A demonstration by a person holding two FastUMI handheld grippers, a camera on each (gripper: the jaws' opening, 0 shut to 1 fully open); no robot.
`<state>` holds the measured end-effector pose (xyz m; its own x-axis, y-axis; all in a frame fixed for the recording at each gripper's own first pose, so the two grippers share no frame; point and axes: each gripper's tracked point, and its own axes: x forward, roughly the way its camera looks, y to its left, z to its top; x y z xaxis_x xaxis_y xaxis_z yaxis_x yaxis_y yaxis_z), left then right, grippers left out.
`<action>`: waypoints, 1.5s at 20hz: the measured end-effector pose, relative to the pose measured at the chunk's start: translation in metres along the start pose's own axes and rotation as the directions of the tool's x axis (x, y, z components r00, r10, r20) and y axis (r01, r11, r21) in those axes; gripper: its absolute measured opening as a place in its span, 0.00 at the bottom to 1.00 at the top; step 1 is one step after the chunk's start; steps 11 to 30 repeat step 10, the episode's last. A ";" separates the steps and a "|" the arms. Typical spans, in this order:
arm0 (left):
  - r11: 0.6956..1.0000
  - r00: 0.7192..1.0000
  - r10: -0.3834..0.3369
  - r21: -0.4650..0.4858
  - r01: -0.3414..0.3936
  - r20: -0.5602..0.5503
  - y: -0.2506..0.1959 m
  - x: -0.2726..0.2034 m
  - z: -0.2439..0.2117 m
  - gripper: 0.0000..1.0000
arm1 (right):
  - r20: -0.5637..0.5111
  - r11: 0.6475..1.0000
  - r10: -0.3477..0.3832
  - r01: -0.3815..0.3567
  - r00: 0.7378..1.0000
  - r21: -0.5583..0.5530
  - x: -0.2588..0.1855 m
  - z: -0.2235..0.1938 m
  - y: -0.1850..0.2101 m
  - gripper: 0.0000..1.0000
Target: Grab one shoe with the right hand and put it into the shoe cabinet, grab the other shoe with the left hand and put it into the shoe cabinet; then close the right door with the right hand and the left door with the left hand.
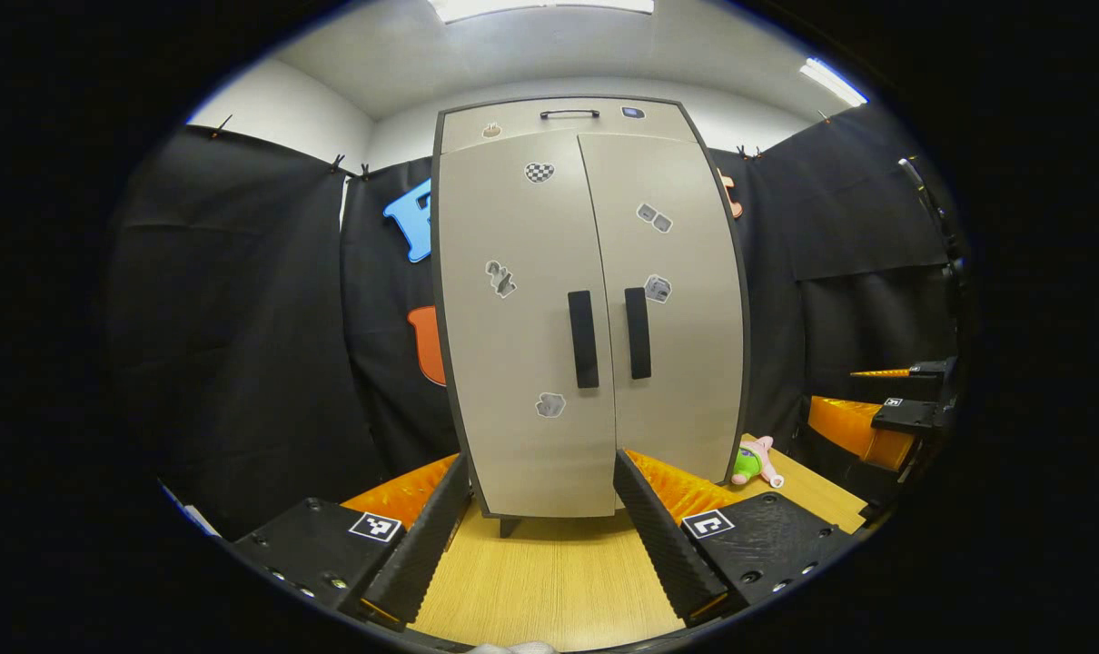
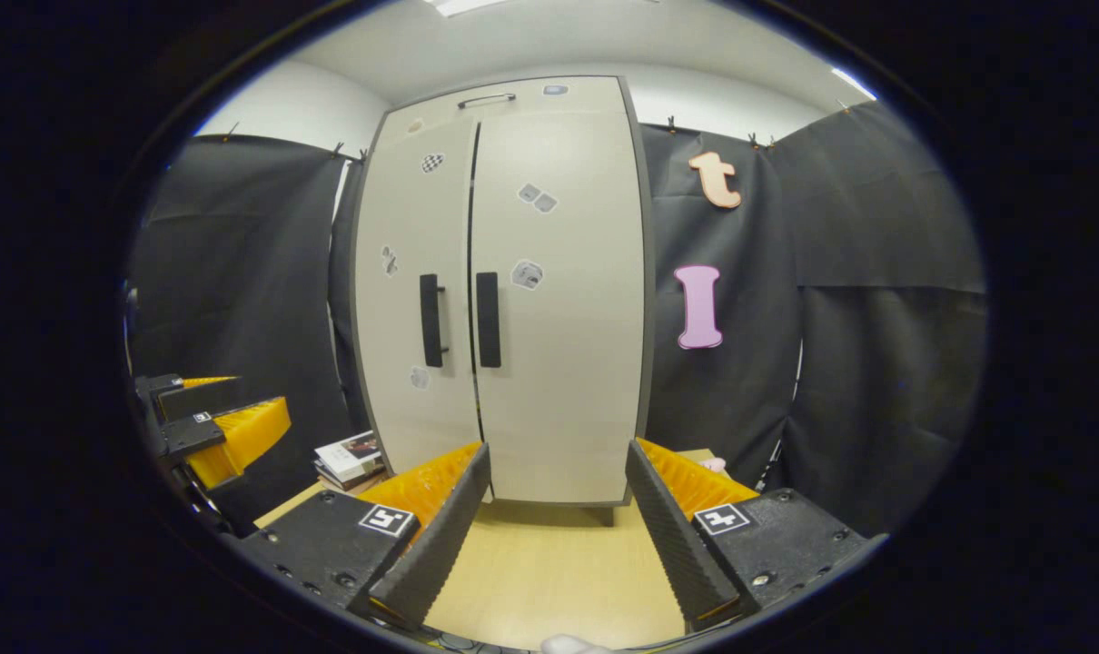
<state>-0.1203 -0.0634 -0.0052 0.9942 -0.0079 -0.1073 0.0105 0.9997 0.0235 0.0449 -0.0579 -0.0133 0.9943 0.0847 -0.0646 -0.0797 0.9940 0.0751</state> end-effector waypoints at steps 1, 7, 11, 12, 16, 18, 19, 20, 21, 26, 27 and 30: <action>1.000 1.000 -0.001 0.000 0.001 -0.001 0.000 -0.001 0.000 0.96 | 0.000 1.000 0.001 -0.001 1.000 -0.001 0.000 -0.001 0.001 0.94; 1.000 1.000 0.003 0.000 -0.003 -0.001 0.000 -0.001 0.000 0.96 | 0.000 1.000 0.004 -0.004 1.000 -0.004 0.001 -0.001 0.003 1.00; 1.000 1.000 0.003 -0.002 -0.003 0.001 0.000 -0.001 0.001 0.96 | 0.000 1.000 0.003 -0.003 1.000 -0.001 0.002 0.000 0.003 0.94; 1.000 1.000 0.003 -0.002 -0.003 0.001 0.000 -0.001 0.001 0.96 | 0.000 1.000 0.003 -0.003 1.000 -0.001 0.002 0.000 0.003 0.94; 1.000 1.000 0.003 -0.002 -0.003 0.001 0.000 -0.001 0.001 0.96 | 0.000 1.000 0.003 -0.003 1.000 -0.001 0.002 0.000 0.003 0.94; 1.000 1.000 0.003 -0.002 -0.003 0.001 0.000 -0.001 0.001 0.96 | 0.000 1.000 0.003 -0.003 1.000 -0.001 0.002 0.000 0.003 0.94; 1.000 1.000 0.003 -0.002 -0.003 0.001 0.000 -0.001 0.001 0.96 | 0.000 1.000 0.003 -0.003 1.000 -0.001 0.002 0.000 0.003 0.94; 1.000 1.000 0.003 -0.002 -0.003 0.001 0.000 -0.001 0.001 0.96 | 0.000 1.000 0.003 -0.003 1.000 -0.001 0.002 0.000 0.003 0.94; 1.000 1.000 0.003 -0.002 -0.003 0.001 0.000 -0.001 0.001 0.96 | 0.000 1.000 0.003 -0.003 1.000 -0.001 0.002 0.000 0.003 0.94; 1.000 1.000 0.003 -0.002 -0.003 0.001 0.000 -0.001 0.001 0.96 | 0.000 1.000 0.003 -0.003 1.000 -0.001 0.002 0.000 0.003 0.94; 1.000 1.000 0.003 -0.002 -0.003 0.001 0.000 -0.001 0.001 0.96 | 0.000 1.000 0.003 -0.003 1.000 -0.001 0.002 0.000 0.003 0.94; 1.000 1.000 0.003 -0.002 -0.003 0.001 0.000 -0.001 0.001 0.96 | 0.000 1.000 0.003 -0.003 1.000 -0.001 0.002 0.000 0.003 0.94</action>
